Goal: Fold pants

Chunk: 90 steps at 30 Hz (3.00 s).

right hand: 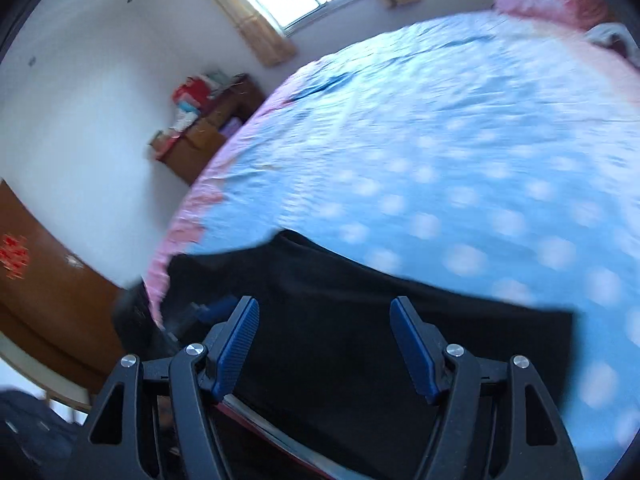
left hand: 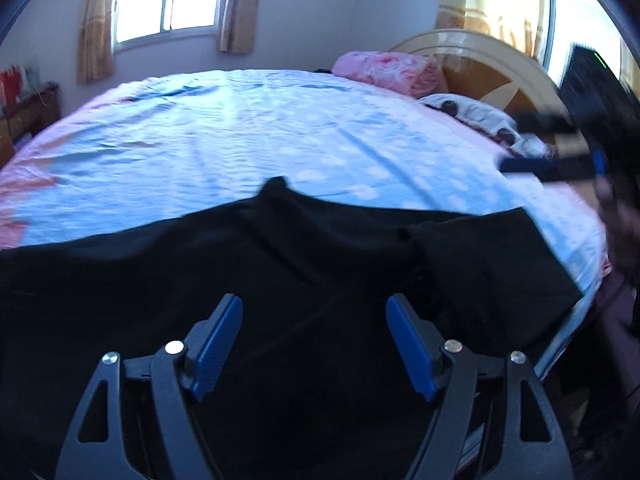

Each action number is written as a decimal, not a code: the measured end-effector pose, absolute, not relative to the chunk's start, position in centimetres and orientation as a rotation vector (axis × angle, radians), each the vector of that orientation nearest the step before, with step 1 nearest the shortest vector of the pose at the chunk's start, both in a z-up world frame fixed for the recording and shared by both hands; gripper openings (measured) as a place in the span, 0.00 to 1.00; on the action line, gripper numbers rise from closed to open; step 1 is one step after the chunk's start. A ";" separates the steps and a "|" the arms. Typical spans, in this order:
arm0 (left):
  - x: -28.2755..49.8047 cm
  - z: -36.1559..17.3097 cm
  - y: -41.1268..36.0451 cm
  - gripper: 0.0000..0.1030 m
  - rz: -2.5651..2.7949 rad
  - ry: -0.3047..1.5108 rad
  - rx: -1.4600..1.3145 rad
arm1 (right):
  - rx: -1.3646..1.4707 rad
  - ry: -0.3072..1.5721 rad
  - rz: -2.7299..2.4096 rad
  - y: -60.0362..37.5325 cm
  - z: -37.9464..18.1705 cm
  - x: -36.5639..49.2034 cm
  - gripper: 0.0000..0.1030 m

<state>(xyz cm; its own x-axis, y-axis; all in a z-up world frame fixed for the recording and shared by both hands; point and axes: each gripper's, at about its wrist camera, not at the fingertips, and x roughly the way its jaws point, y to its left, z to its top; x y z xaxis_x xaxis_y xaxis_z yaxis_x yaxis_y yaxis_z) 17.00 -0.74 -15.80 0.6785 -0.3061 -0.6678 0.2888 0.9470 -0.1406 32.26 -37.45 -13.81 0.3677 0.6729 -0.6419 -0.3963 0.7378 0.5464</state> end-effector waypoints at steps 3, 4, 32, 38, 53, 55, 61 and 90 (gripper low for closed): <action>16.8 -16.2 0.7 0.77 -0.295 0.755 -0.022 | 0.320 1.013 0.738 -33.1 -14.4 35.7 0.67; 17.1 -16.4 1.2 0.78 -0.273 0.769 -0.022 | 0.324 1.034 0.751 -31.5 -14.9 36.9 0.67; 17.5 -18.7 0.7 0.98 -0.250 0.757 0.102 | 0.204 1.264 0.701 -19.8 -23.6 45.6 0.05; 17.4 -18.7 0.3 0.99 -0.242 0.766 0.111 | 0.194 1.235 0.707 -19.8 -22.2 45.0 0.08; 17.2 -18.5 -0.2 0.99 -0.216 0.803 0.130 | 0.208 1.099 0.623 -29.7 -18.1 31.4 0.58; 17.3 -18.5 -0.5 1.00 -0.214 0.801 0.133 | 0.227 1.140 0.594 -30.3 -20.4 30.2 0.58; 16.4 -18.5 -0.6 1.00 -0.211 0.795 0.139 | 0.309 1.103 0.605 -31.3 -23.0 30.3 0.62; 15.4 -15.5 22.8 0.97 0.046 0.788 -0.125 | 0.140 0.790 0.642 -31.5 -21.4 21.1 0.68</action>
